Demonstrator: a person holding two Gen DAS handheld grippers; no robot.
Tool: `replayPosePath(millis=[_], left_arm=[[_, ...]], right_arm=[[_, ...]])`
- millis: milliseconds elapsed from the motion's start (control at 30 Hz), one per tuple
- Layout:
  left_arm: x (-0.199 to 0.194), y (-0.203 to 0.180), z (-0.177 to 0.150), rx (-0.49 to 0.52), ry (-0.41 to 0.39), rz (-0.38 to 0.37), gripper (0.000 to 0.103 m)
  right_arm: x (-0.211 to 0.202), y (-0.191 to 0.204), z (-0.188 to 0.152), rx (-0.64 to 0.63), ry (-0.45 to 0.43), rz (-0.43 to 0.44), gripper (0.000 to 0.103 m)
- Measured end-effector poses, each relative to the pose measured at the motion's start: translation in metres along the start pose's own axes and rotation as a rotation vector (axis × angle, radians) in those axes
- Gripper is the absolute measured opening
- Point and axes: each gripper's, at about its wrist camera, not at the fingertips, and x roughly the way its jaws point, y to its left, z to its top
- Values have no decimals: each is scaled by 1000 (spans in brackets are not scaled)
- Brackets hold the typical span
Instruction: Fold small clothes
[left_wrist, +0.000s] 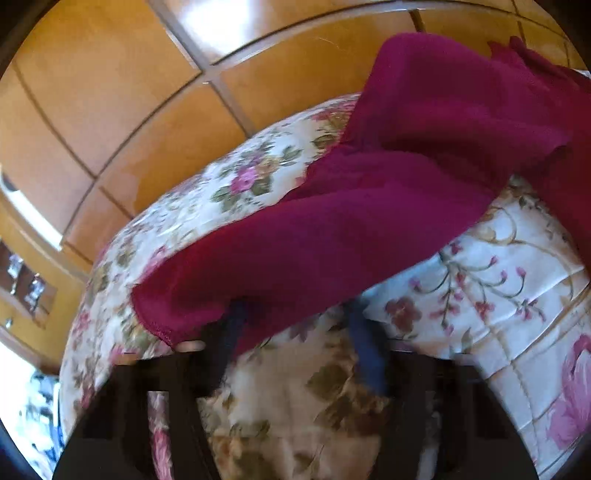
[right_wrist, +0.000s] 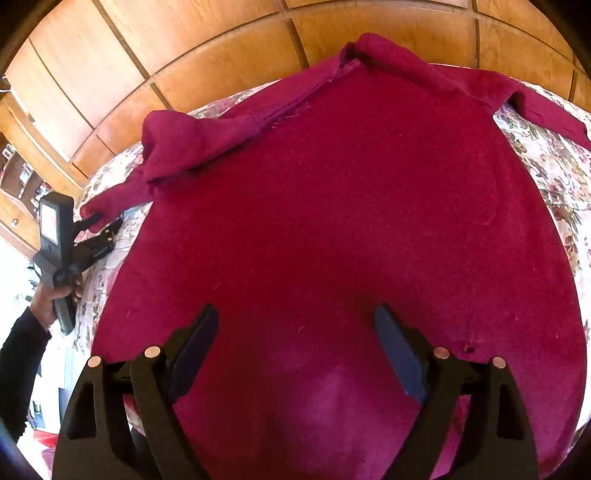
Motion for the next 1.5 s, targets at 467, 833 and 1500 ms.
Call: replayPosePath(millis=[467, 833, 1500], left_arm=[[-130, 158, 22, -674, -174, -432, 3], [-90, 219, 71, -824, -50, -419, 3], [15, 297, -61, -1163, 130, -186, 72]], right_arm=[[52, 38, 72, -182, -27, 54, 83], [130, 103, 216, -303, -79, 32, 72], [122, 81, 194, -156, -138, 35, 92]])
